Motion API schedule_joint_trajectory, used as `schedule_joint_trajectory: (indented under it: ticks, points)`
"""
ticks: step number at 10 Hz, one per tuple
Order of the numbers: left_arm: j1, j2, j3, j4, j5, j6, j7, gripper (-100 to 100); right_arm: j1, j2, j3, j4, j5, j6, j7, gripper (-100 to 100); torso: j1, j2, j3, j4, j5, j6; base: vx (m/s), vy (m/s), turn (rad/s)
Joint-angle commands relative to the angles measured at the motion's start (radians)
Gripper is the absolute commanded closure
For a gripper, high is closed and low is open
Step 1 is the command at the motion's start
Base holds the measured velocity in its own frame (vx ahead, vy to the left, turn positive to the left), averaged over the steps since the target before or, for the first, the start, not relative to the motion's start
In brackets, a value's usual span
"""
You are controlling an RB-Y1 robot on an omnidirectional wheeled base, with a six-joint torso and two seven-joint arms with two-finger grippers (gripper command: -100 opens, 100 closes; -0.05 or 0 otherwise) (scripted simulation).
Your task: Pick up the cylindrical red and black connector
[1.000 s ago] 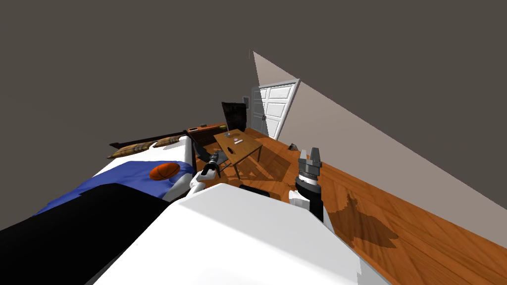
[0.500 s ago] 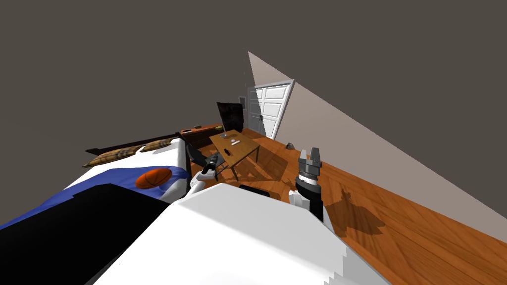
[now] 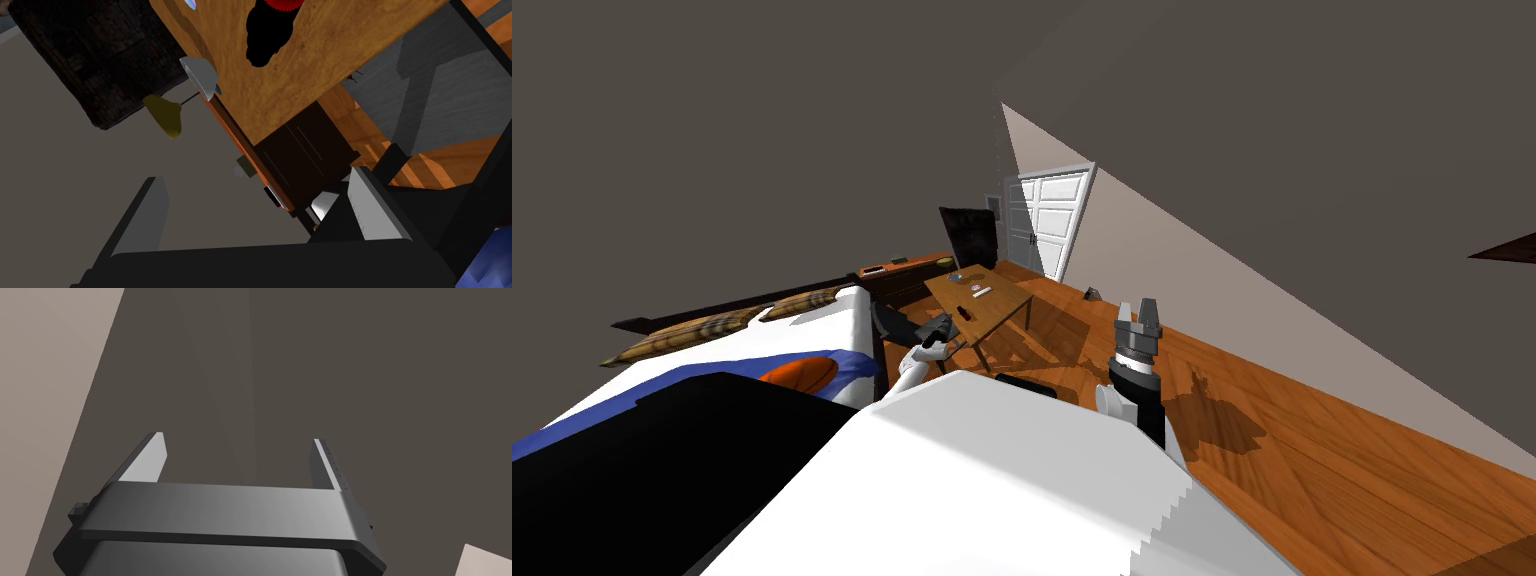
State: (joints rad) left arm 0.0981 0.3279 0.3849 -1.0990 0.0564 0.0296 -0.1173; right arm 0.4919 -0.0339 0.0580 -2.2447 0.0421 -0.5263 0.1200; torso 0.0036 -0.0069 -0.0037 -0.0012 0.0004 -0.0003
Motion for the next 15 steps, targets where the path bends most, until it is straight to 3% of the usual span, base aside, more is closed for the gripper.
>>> schedule_joint_trajectory:
  ticks: [1,8,9,15]
  points:
    - [-0.013,0.007,0.000,0.041,-0.002,0.031,0.001,-100,0.000,0.000,0.000,0.000,0.000,0.000,0.000,0,0.000,0.000,0.000,0.000,0.000,0.000,0.092,0.042,-0.076]
    - [-0.112,0.052,-0.003,0.234,-0.035,0.188,-0.003,-100,0.000,0.000,0.000,0.000,0.000,0.000,0.000,0,0.000,0.002,0.001,0.000,0.000,-0.001,0.086,0.048,-0.098]
    - [-0.112,0.052,-0.003,0.234,-0.035,0.191,-0.003,-100,0.000,0.000,0.000,0.000,0.000,0.000,0.000,0,0.000,0.001,0.000,0.000,0.000,0.000,0.082,0.047,-0.045]
    - [-0.184,0.109,-0.013,0.361,-0.064,0.313,-0.008,-100,0.000,0.000,0.000,0.000,0.000,0.000,0.000,0,0.001,0.001,0.000,0.000,0.000,-0.001,0.089,0.062,-0.080]
